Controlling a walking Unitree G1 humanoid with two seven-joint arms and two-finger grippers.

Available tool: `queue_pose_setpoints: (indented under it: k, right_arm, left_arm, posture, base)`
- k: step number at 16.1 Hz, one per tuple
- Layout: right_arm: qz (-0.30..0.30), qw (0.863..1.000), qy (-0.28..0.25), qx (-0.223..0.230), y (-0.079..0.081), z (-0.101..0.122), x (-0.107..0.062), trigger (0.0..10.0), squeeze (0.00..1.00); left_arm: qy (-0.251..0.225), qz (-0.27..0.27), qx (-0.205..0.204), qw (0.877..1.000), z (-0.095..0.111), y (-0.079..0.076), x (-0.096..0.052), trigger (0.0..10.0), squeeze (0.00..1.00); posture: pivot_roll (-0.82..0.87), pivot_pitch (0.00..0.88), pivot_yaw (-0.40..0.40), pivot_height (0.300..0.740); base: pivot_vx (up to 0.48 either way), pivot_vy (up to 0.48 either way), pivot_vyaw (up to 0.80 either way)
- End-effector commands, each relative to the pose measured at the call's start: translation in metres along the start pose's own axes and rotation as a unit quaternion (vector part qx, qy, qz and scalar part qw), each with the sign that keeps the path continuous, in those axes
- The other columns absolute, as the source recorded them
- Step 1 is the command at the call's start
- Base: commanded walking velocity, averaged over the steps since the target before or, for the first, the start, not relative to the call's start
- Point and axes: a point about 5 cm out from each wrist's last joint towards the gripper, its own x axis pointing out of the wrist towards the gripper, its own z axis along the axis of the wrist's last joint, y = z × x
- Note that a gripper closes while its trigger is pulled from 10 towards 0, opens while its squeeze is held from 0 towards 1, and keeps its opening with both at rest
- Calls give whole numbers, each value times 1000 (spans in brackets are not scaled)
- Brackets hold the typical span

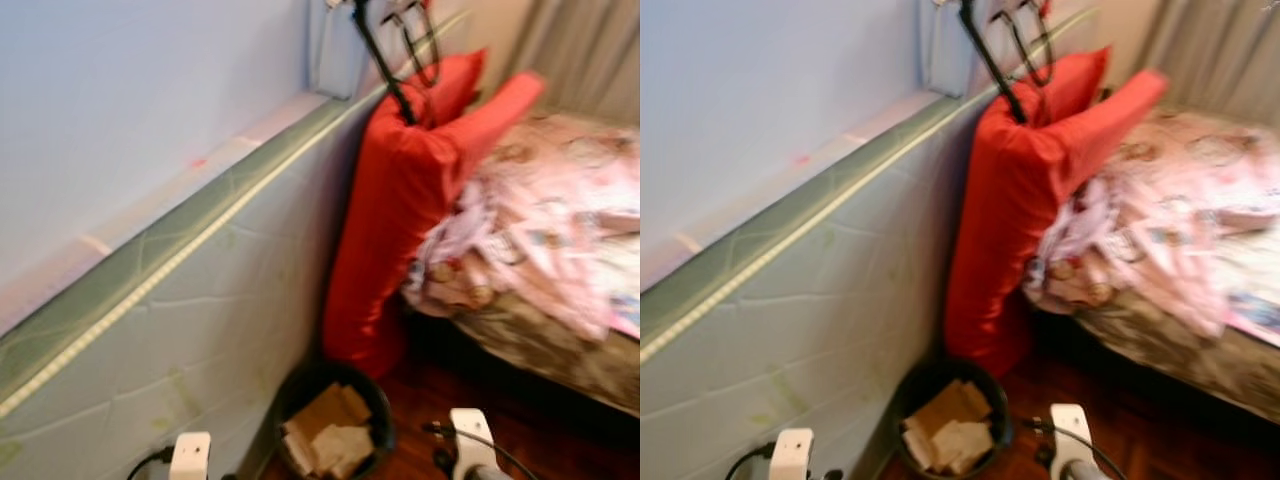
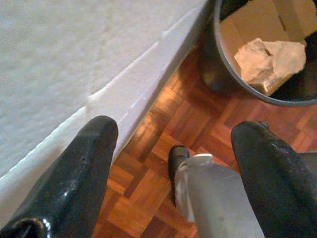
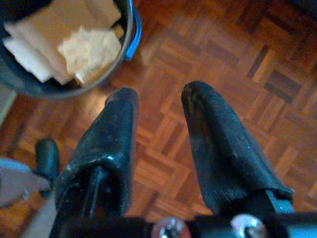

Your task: Clean up the room

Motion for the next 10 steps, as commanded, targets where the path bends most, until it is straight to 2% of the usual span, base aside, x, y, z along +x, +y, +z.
queue_pose_setpoints:
  k: [1, 4, 10]
  right_arm:
    - [-1, 1000, -1, 6, -1, 0, 0, 10000, 0]
    - [-5, 1000, -6, 18, -1, 0, 0, 10000, 0]
    - [-3, 1000, -9, 16, -1, 1, 0, 10000, 0]
  left_arm:
    - [-1, 2, 11, 1000, 1, 2, 0, 10000, 0]
    - [-7, 4, 27, 1000, 3, 3, 0, 10000, 0]
    - [-7, 8, 27, 1000, 3, 3, 0, 10000, 0]
  posture:
    - [28, 0, -5, 740]
    - [29, 0, -7, 740]
    - [30, 0, -11, 740]
  base:
    - [0, 0, 0]
    - [0, -85, 0]
    - [0, -400, 0]
